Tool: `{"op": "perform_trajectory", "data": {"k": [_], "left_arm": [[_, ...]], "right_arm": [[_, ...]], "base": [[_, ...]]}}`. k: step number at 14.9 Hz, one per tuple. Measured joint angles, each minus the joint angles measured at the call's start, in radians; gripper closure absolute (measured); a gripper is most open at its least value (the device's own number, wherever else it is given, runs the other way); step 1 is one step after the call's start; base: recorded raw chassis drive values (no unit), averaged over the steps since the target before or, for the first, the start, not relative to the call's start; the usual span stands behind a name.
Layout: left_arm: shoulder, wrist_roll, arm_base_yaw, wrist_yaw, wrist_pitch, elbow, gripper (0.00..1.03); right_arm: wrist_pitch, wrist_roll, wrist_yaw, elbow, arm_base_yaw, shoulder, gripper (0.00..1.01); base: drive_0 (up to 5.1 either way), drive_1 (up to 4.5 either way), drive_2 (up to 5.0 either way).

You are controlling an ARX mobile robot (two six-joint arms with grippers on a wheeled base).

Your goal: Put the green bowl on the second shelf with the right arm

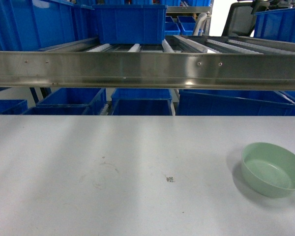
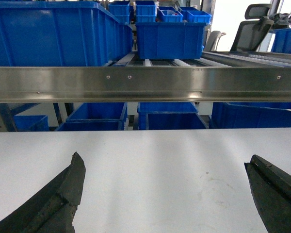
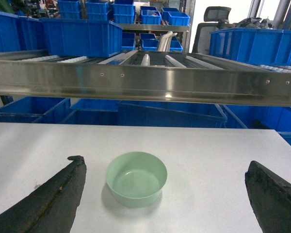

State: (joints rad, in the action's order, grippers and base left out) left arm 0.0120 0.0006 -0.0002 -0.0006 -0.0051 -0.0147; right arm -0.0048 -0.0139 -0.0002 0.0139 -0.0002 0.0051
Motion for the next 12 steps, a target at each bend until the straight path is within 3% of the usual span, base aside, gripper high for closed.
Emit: {"op": "perform_trajectory", "data": {"k": [12], "left_arm": [[0.000,0.000,0.000,0.000,0.000,0.000,0.05]], "right_arm": [[0.000,0.000,0.000,0.000,0.000,0.000,0.03]], "base": [[0.0,0.00,0.0]]}}
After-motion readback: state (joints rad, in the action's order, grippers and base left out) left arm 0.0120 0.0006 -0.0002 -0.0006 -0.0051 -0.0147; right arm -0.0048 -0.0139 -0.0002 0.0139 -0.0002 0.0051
